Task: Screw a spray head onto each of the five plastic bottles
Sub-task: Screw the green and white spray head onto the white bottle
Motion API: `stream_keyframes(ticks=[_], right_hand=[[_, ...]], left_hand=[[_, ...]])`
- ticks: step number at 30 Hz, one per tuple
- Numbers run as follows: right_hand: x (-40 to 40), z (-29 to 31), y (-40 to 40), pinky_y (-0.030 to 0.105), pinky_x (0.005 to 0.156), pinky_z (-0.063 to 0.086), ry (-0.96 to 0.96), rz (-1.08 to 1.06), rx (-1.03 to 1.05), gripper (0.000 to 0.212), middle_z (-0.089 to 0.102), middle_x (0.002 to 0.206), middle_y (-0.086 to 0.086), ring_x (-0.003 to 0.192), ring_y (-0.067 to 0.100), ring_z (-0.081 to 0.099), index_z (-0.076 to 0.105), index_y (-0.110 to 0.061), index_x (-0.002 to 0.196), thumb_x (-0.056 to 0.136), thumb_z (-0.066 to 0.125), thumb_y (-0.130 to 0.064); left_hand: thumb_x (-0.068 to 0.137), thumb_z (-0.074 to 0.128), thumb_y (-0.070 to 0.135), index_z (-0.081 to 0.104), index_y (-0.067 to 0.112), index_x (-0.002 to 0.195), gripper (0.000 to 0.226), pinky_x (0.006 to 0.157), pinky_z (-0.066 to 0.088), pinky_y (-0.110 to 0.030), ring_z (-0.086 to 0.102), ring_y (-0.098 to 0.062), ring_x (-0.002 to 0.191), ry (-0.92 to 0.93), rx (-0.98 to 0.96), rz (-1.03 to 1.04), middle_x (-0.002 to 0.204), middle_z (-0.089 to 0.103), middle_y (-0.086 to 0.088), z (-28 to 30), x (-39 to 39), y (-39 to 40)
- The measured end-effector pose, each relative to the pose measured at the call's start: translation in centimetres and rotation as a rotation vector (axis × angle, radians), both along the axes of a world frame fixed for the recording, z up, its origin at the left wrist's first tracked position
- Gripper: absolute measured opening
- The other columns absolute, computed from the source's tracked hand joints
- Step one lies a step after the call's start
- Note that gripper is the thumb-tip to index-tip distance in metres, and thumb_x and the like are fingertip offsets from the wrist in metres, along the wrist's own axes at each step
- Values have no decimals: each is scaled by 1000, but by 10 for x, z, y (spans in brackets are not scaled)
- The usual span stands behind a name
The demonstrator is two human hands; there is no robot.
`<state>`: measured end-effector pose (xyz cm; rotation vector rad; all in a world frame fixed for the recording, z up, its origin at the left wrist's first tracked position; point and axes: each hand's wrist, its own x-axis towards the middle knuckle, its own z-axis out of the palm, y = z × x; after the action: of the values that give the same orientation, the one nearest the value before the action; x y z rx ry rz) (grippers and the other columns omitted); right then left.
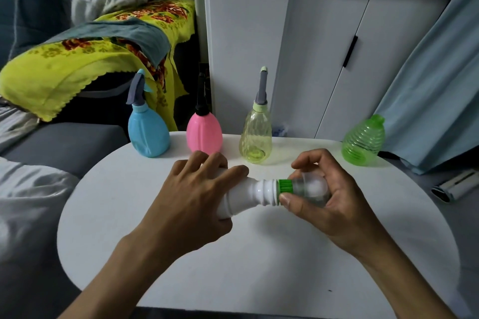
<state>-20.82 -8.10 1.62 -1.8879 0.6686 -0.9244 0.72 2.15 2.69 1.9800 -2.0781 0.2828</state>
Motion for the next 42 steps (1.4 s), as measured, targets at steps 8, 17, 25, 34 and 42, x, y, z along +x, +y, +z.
stream_keyframes(ticks=[8, 17, 25, 34, 42], right_hand=[[3, 2, -2, 28, 81, 54, -82, 101, 42, 51, 65, 96, 0, 88, 15, 65, 51, -30, 110, 68, 78, -18], [2, -1, -2, 26, 83, 52, -36, 84, -13, 56, 64, 101, -3, 94, 18, 65, 49, -29, 116, 69, 78, -18], [1, -2, -4, 30, 80, 55, -24, 81, 43, 57, 62, 99, -2, 89, 16, 65, 50, -28, 117, 69, 80, -24], [2, 1, -1, 51, 62, 57, 11, 2, 36, 51, 64, 82, 3, 73, 20, 63, 52, -31, 113, 69, 77, -36], [-1, 4, -3, 22, 60, 55, 2, -24, 87, 60, 71, 88, 2, 71, 14, 67, 54, -39, 108, 59, 86, -25]], left_hand=[[57, 77, 37, 59, 29, 120, 66, 75, 47, -40, 52, -27, 92, -8, -16, 7, 107, 59, -2, 1, 1, -1], [56, 78, 38, 59, 30, 121, 68, 75, 48, -41, 52, -28, 93, -20, -14, 20, 109, 60, -2, 1, 2, -2], [57, 76, 37, 59, 30, 122, 68, 76, 47, -40, 53, -28, 94, -24, -14, 24, 110, 60, -2, -1, 0, -3], [57, 76, 40, 57, 32, 123, 70, 77, 48, -40, 53, -27, 97, -50, -15, 6, 111, 59, -1, -2, 0, -5], [56, 76, 41, 53, 32, 126, 75, 76, 48, -39, 54, -27, 96, -41, -35, -13, 113, 58, -1, -5, 0, -6]])
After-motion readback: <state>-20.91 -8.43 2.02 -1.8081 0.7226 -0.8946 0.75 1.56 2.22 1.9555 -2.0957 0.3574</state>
